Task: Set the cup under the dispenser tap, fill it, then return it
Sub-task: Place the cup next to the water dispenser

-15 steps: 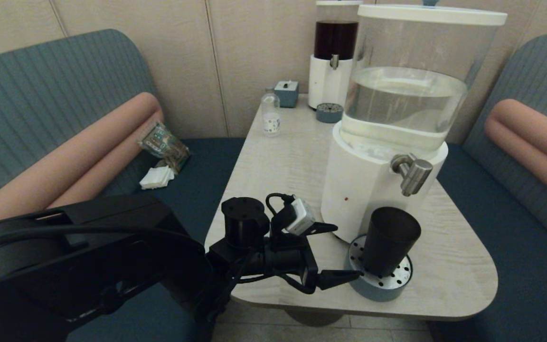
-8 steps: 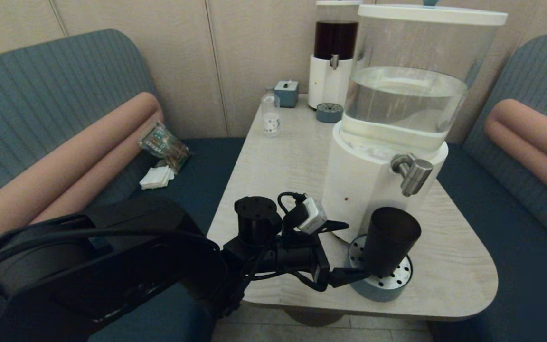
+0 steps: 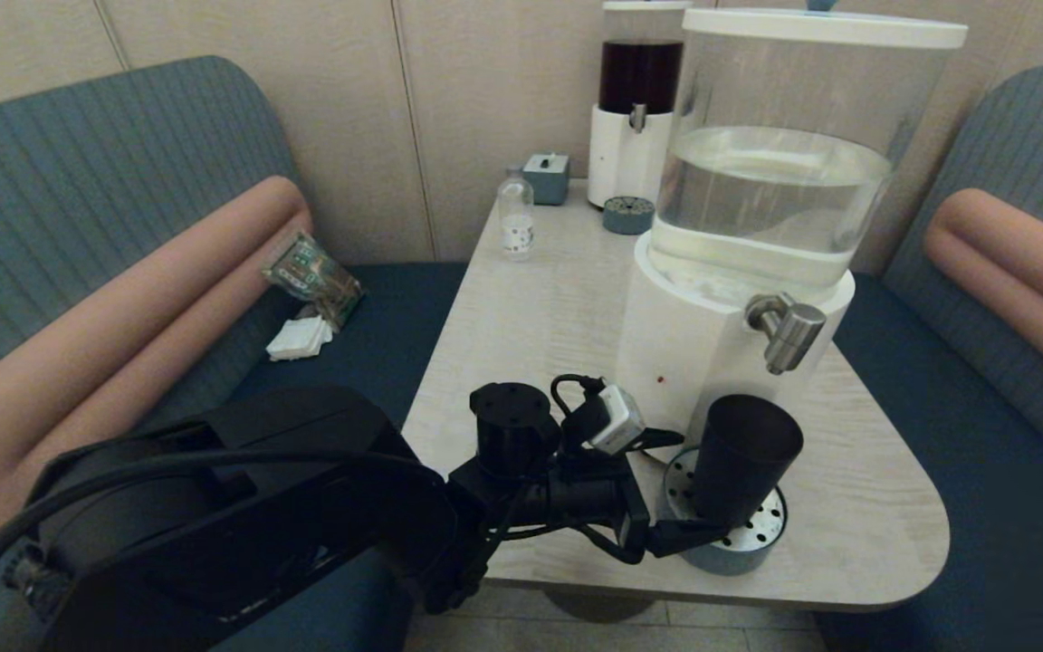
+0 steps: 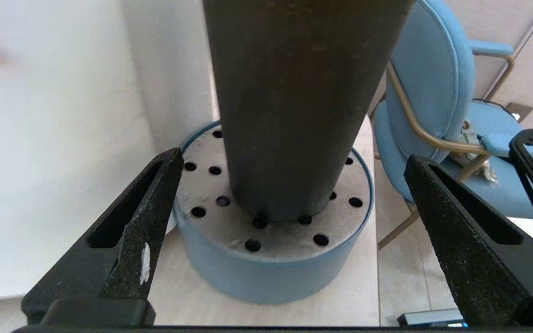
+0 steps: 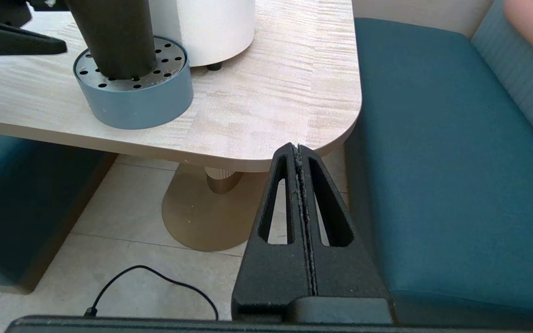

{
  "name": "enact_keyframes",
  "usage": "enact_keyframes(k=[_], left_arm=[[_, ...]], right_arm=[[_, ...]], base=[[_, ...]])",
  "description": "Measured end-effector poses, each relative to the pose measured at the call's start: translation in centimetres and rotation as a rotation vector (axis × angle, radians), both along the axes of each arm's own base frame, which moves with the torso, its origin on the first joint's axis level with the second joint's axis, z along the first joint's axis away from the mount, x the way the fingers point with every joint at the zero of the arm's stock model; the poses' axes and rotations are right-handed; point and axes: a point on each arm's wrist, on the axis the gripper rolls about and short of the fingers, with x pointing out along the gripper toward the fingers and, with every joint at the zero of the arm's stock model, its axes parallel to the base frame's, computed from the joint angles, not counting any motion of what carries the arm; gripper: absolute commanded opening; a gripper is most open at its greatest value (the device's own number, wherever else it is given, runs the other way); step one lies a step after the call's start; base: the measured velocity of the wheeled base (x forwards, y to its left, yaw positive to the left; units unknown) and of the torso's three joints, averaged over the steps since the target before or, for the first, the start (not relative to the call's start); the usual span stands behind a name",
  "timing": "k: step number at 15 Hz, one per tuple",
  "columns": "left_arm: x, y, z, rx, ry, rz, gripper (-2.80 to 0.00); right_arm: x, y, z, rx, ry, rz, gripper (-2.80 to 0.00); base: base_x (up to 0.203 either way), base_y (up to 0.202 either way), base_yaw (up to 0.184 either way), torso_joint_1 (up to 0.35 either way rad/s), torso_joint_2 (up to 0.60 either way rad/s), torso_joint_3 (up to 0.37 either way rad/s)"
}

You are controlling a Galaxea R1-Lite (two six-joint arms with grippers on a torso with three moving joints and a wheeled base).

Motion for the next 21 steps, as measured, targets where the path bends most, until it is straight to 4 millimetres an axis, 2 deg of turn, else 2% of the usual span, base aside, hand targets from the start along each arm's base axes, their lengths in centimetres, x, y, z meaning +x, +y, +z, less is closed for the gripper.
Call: enact_keyframes(k=[21], left_arm=[[1.0,-3.4,-0.6,-0.061,-0.061,0.033,0.0]], right_arm=[[0.0,0.0,0.0,0.0,0.0,0.0,-2.8]], base=[[0.0,0.0,0.0,0.0,0.0,0.0]])
